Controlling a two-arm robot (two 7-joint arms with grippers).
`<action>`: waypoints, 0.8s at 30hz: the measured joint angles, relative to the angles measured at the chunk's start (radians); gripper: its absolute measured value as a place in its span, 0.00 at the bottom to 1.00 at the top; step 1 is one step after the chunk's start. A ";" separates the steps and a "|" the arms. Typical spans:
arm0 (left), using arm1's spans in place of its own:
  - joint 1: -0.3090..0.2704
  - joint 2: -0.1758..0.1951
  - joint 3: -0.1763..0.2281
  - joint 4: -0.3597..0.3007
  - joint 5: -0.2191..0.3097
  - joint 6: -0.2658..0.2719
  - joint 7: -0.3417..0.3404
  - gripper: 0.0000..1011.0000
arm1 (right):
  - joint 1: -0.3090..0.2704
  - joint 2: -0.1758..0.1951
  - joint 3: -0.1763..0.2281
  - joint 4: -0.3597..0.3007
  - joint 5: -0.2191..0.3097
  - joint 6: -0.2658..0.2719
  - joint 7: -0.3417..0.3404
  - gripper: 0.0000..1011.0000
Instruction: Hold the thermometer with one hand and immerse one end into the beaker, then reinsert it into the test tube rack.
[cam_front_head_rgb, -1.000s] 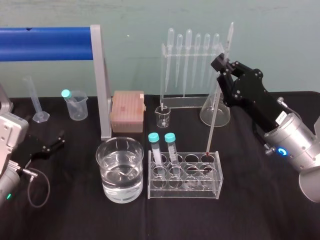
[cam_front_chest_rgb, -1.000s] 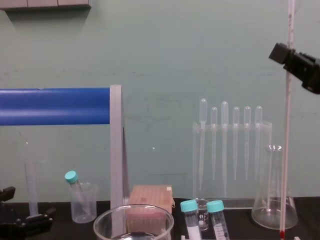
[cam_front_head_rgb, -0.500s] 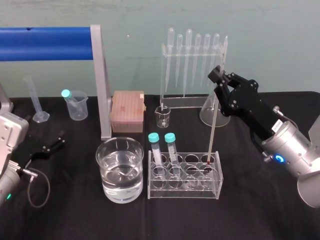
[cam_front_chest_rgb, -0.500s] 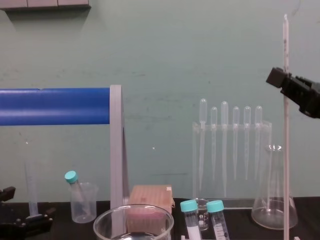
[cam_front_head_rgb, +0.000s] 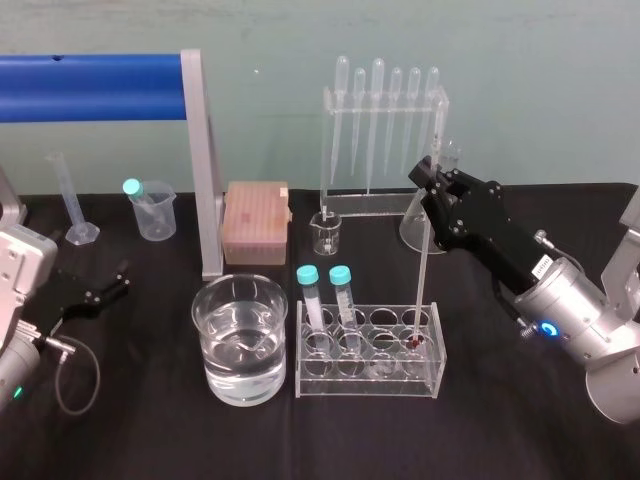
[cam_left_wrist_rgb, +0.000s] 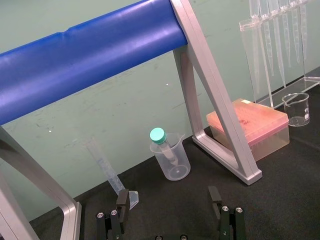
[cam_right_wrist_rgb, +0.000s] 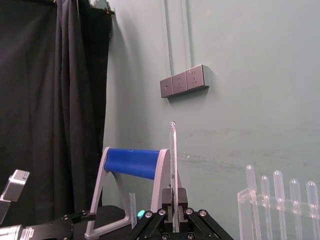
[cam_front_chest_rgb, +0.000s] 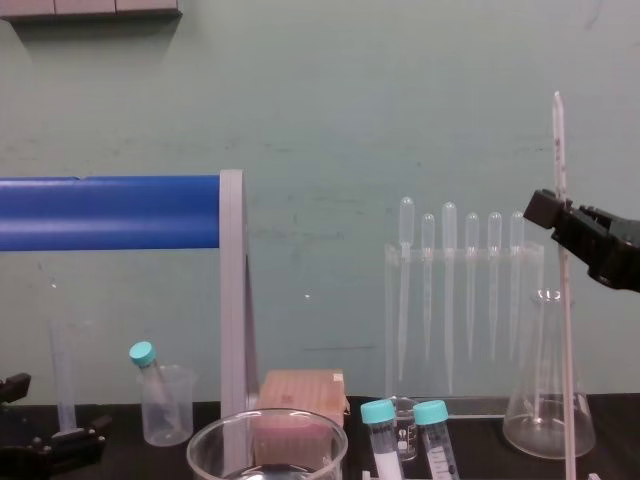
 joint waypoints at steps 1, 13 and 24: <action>0.000 0.000 0.000 0.000 0.000 0.000 0.000 1.00 | 0.001 -0.001 -0.001 0.003 0.000 0.000 0.001 0.06; 0.000 0.000 0.000 0.000 0.000 0.000 0.000 1.00 | 0.017 -0.010 -0.010 0.043 0.001 0.004 0.009 0.06; 0.000 0.000 0.000 0.000 0.000 0.000 0.000 1.00 | 0.020 -0.010 -0.024 0.055 0.001 0.037 0.002 0.06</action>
